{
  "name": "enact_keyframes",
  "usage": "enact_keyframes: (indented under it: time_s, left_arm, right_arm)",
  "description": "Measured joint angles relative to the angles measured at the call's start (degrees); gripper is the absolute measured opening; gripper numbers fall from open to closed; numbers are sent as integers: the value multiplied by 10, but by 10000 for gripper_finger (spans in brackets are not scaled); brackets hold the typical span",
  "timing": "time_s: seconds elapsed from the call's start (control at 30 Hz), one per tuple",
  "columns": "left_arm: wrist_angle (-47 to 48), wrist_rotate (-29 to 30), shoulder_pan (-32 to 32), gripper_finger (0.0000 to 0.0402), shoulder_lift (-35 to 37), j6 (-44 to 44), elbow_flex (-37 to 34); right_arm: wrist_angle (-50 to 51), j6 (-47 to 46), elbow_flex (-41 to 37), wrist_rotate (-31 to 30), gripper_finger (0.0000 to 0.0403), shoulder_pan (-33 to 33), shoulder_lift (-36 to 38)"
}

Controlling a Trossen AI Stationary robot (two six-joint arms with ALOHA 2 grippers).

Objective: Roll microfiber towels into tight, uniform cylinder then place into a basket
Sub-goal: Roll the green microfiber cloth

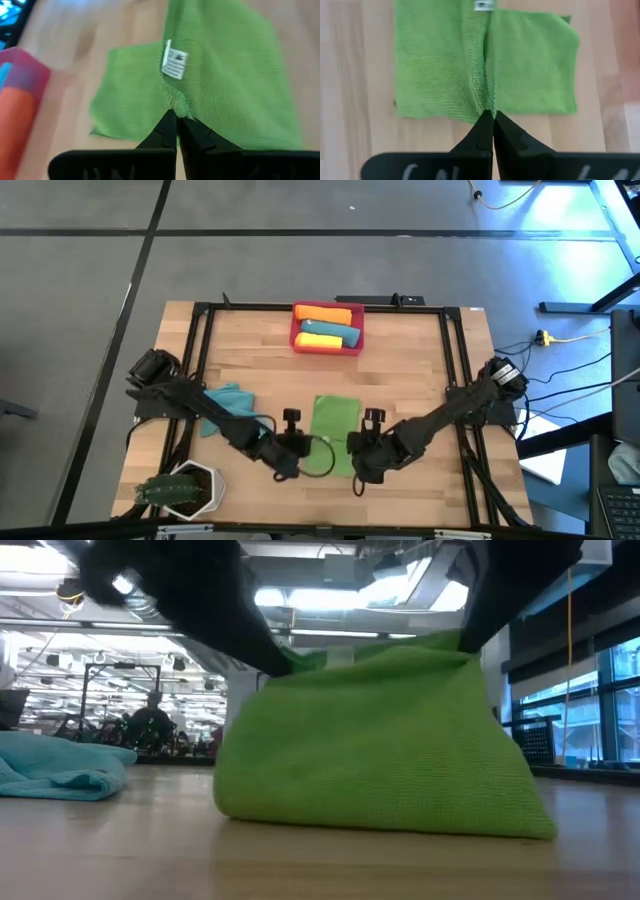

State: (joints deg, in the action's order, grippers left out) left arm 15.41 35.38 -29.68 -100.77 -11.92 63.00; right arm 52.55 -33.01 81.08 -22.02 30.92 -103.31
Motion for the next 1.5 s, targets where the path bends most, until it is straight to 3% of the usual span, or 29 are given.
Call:
enact_keyframes:
  time_s: [0.27, 0.43, 0.57, 0.8, 1.07, 1.27, 1.5]
  left_arm:
    - [-23, -1, 74, 0, 0, 33, -29]
    - [-68, -33, 115, 0, 0, 58, -56]
    - [-114, -50, 144, 0, 0, 94, -69]
    - [-122, -53, 184, 0, 0, 110, -70]
    - [-122, -73, 232, 0, -8, 111, -70]
    - [-122, -97, 256, 0, -21, 110, -69]
    - [-122, -89, 276, 0, -21, 106, -69]
  right_arm:
    - [-51, -13, -75, -15, 3, -37, 0]
    - [-85, -13, -119, -24, 3, -62, -1]
    - [-86, -25, -136, -29, 3, -77, -1]
    - [-90, -19, -148, -102, 3, -90, -1]
    - [-153, -10, -191, -97, 6, -137, -1]
    - [-175, 2, -212, -119, 56, -151, -1]
    - [-124, 6, -174, -159, 125, -140, 21]
